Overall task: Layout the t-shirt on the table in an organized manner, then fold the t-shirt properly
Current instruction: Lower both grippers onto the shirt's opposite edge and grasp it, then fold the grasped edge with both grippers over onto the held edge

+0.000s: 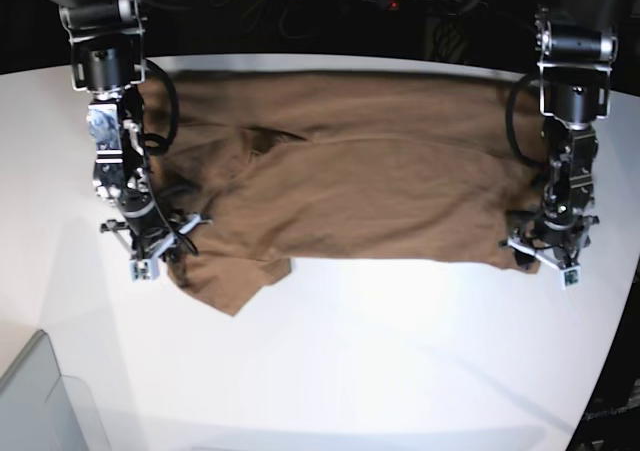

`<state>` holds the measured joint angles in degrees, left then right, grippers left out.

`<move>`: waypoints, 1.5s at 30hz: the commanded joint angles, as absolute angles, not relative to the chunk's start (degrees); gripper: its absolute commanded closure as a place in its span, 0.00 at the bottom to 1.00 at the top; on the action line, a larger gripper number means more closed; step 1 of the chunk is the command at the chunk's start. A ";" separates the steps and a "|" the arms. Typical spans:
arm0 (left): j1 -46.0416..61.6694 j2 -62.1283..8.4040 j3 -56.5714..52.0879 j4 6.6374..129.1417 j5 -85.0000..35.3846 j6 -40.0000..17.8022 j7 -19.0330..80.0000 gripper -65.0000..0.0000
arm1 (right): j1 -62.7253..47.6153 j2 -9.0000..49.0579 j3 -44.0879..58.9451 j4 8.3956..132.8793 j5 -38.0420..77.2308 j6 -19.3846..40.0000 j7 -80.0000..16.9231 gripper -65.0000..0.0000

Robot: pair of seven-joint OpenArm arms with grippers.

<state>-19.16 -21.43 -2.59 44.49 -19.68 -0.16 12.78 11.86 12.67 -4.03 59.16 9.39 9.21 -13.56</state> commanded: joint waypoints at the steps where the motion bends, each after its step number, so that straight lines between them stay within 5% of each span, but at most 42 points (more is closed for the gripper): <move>1: -21.14 -22.37 -2.15 44.35 -19.38 0.04 12.44 0.41 | 11.74 12.70 -4.00 58.68 8.92 9.71 -17.80 1.00; 5: -21.76 -22.29 -0.04 40.66 -19.82 0.04 12.09 0.45 | 11.74 12.35 -4.00 58.59 8.92 9.71 -17.80 1.00; 14: -21.85 -20.88 0.48 41.80 -19.91 0.04 12.09 1.00 | 11.74 12.53 -4.00 59.74 9.01 9.71 -16.66 1.00; 36: -9.80 -26.95 0.31 69.23 -41.54 0.13 12.00 1.00 | -0.40 8.57 11.21 84.88 9.27 9.80 -14.37 1.00; 45: -0.57 -26.33 -10.24 78.02 -43.03 0.13 12.44 1.00 | -9.01 7.60 12.88 90.24 14.55 9.80 -10.15 1.00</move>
<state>0.40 -25.54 -9.85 76.88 -42.70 0.62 14.06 -9.45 7.07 12.62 89.01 14.24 9.85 -12.16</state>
